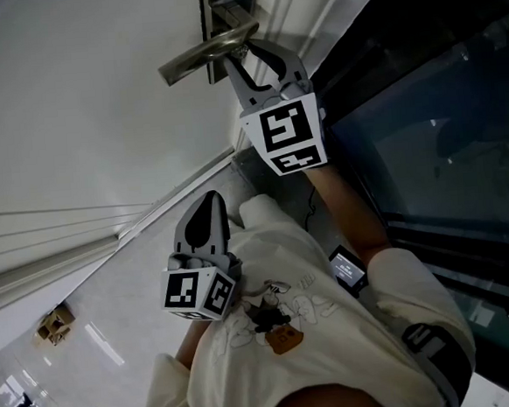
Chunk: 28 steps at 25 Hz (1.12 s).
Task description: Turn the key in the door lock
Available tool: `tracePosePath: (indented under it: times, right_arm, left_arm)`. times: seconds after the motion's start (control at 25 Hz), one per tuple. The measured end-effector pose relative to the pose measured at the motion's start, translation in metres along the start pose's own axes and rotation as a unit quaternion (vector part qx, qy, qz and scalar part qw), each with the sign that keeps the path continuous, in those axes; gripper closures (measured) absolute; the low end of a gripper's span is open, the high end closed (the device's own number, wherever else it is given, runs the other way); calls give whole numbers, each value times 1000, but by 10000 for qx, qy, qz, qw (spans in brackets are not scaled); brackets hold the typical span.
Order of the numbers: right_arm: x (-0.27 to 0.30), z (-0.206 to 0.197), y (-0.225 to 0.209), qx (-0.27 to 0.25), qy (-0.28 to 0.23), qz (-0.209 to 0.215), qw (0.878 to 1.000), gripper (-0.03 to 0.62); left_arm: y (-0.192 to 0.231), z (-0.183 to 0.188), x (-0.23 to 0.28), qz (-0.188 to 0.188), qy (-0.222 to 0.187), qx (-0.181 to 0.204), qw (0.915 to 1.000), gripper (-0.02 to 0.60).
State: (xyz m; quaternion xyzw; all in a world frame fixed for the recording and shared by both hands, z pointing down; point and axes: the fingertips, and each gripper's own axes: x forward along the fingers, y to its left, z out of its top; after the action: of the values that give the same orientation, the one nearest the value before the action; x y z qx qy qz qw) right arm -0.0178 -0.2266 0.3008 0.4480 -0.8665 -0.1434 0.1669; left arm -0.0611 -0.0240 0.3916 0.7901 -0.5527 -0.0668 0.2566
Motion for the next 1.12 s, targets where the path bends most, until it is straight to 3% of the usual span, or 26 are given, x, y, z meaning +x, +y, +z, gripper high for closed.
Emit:
tracePosePath:
  times: [0.2,0.32,0.4,0.48,0.56,0.72,0.76,0.84,1.12]
  right_arm:
    - [-1,-1,2,-1150,205,-250,9928,470]
    - [0,-2,3,-1840,262,-373,9819,470]
    - [-1,-2,4,-2049,250,-395,9777,470]
    - [-2,-3,7,-1554,181,-178,9875,450]
    - [-5,-5,10,-703,87,170,9973,379]
    - [-6,-8,2,461,-114,355,9982,389]
    - [-6,-8,-1,650,-143,374,9971,439]
    - [-6,-8,-2,830,-172,445,9954,485]
    - [-7,-12,-1,580,-120,198,9981,579]
  left_arm:
    - [-3,-1,1,-41,-10,9,10000,575]
    - [-3,-1,1,-32,-6,1,10000,575]
    - [-4,-2,1,-23,18,-7,10000,575]
    - [-4,-2,1,-28,9,3,10000,575]
    - [-4,-2,2,-27,-9,13,10000,575]
    - [-5,-1,1,-4,-7,35,10000,575]
    - [-5,-1,1,-8,-13,48,10000,575]
    - [-6,-1,1,-9,-21,68,10000,575]
    - [-7,1,1,-14,-26,108,9999,575]
